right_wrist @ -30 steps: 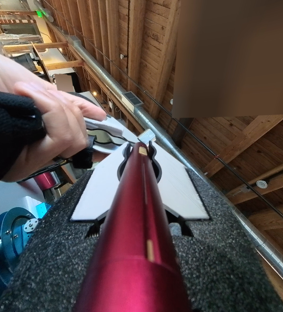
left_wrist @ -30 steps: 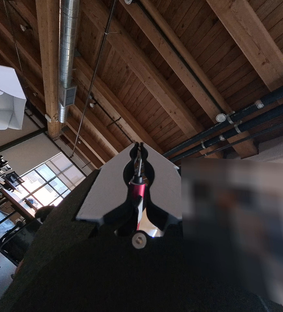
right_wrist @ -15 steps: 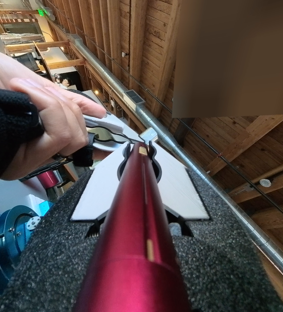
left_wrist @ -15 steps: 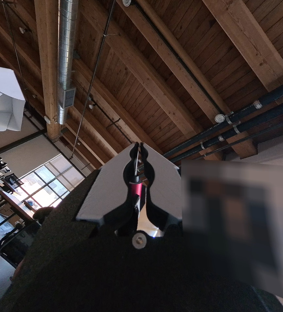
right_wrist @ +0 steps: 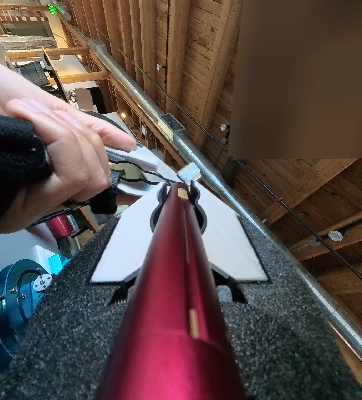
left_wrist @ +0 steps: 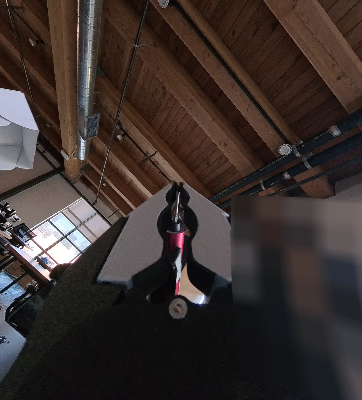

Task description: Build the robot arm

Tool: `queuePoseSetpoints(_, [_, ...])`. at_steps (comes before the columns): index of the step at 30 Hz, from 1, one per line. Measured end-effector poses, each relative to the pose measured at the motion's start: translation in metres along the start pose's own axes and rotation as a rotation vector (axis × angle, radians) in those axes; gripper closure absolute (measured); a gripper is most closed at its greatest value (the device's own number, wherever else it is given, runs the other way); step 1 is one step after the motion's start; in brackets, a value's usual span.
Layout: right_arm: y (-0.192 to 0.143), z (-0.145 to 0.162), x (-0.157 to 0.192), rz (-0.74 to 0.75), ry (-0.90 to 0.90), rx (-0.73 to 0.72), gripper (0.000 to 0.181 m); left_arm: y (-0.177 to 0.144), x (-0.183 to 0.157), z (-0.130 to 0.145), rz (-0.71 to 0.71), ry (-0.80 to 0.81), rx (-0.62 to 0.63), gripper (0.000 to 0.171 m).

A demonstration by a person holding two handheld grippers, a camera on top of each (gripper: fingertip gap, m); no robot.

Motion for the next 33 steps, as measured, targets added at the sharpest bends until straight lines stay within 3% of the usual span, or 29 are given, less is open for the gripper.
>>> queuePoseSetpoints(1, [0.0,0.0,0.0,0.001,-0.004,-0.003,0.16,0.0,0.0,0.0,0.007,-0.002,0.006,0.169])
queuePoseSetpoints(3, [0.0,0.001,0.0,-0.007,0.006,0.002,0.16,-0.002,0.0,-0.003,0.001,0.005,0.009,0.165])
queuePoseSetpoints(5, [0.0,0.002,0.001,-0.021,0.012,0.003,0.159,-0.004,-0.003,-0.008,-0.009,0.029,-0.008,0.14])
queuePoseSetpoints(8, [-0.001,0.003,0.002,-0.023,0.008,0.003,0.159,-0.007,-0.008,-0.015,-0.043,0.075,-0.002,0.12])
queuePoseSetpoints(12, [0.0,0.007,0.006,-0.041,0.007,0.017,0.159,-0.016,-0.006,-0.032,-0.136,0.134,0.019,0.118])
queuePoseSetpoints(15, [-0.001,0.019,0.015,-0.119,0.038,0.046,0.16,-0.032,0.002,-0.062,-0.351,0.283,0.071,0.122])
queuePoseSetpoints(17, [0.0,0.03,0.024,-0.208,0.076,0.057,0.159,-0.043,0.015,-0.084,-0.533,0.332,0.171,0.129])
queuePoseSetpoints(25, [0.022,0.091,0.061,-0.566,0.357,0.282,0.159,-0.058,0.071,-0.129,-0.879,0.493,0.744,0.13])
queuePoseSetpoints(27, [0.024,0.103,0.063,-0.607,0.426,0.326,0.158,-0.056,0.083,-0.129,-0.889,0.521,0.846,0.13])
queuePoseSetpoints(30, [0.022,0.11,0.063,-0.697,0.528,0.343,0.159,-0.056,0.093,-0.119,-0.784,0.506,0.982,0.13])
queuePoseSetpoints(33, [0.015,0.107,0.064,-0.736,0.549,0.338,0.16,-0.064,0.096,-0.11,-0.736,0.557,1.002,0.131])
Point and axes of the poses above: each gripper's, where its closed fingertips meet, y out along the fingers, z out of its underside, x = y × z across the jaws, the point moved 9 cm from there along -y, back along the fingers, and after that the axes turned 15 degrees about x, right-handed, at the moved point
